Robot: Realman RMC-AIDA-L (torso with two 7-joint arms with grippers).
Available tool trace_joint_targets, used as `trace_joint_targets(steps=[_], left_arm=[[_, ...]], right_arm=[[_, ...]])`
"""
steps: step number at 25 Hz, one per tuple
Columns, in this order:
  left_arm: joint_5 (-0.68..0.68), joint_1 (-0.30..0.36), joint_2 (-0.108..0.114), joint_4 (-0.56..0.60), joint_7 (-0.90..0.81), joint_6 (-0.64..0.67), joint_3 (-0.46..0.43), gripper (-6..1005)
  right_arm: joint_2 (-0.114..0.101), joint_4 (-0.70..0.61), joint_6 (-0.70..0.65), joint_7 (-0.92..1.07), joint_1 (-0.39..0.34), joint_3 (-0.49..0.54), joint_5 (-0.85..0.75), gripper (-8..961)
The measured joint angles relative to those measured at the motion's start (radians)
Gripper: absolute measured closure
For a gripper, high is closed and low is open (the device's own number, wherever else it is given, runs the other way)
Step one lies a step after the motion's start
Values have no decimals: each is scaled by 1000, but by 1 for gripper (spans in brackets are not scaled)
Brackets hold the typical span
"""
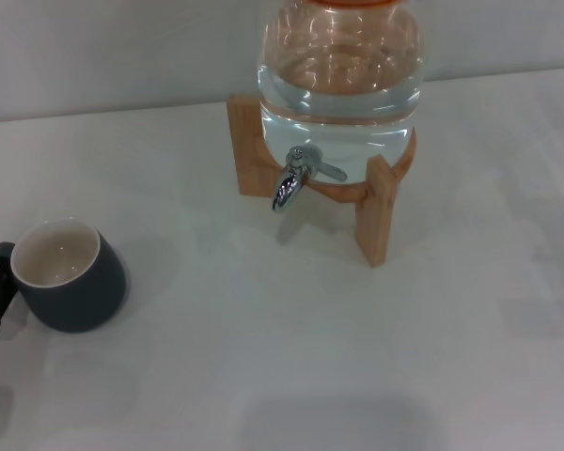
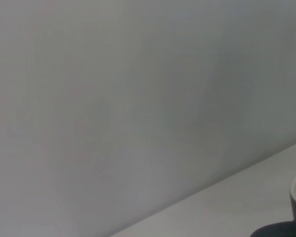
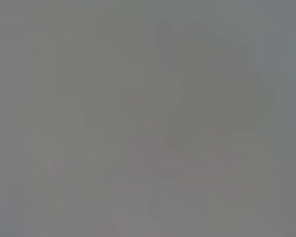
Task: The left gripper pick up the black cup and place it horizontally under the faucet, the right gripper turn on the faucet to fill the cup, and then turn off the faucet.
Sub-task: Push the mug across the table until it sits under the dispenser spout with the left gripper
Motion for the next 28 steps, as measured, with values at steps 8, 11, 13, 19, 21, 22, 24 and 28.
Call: trace_joint_targets(steps=[8, 11, 13, 19, 21, 22, 24, 28], left_arm=[[0, -9, 0, 0, 0, -8, 0, 266], [0, -13, 0, 0, 0, -16, 0, 281], [0, -13, 0, 0, 0, -20, 0, 292], [-1, -18, 0, 0, 1, -32, 0, 323], [0, -19, 0, 0, 1, -34, 1, 385], [0, -19, 0, 0, 1, -34, 1, 416], [0, -21, 0, 0, 1, -37, 7, 479], [0, -26, 0, -6, 2, -52, 32, 642]], right_arm=[[0, 0, 0, 0, 2, 1, 0, 97], [0, 0, 0, 0, 2, 2, 0, 97], [0, 0, 0, 0, 2, 2, 0, 97], [0, 0, 0, -2, 3, 1, 0, 97], [0, 0, 0, -4, 4, 0, 0, 97], [0, 0, 0, -4, 4, 0, 0, 97], [0, 0, 0, -4, 4, -1, 0, 97], [0, 0, 2, -5, 4, -1, 0, 97]])
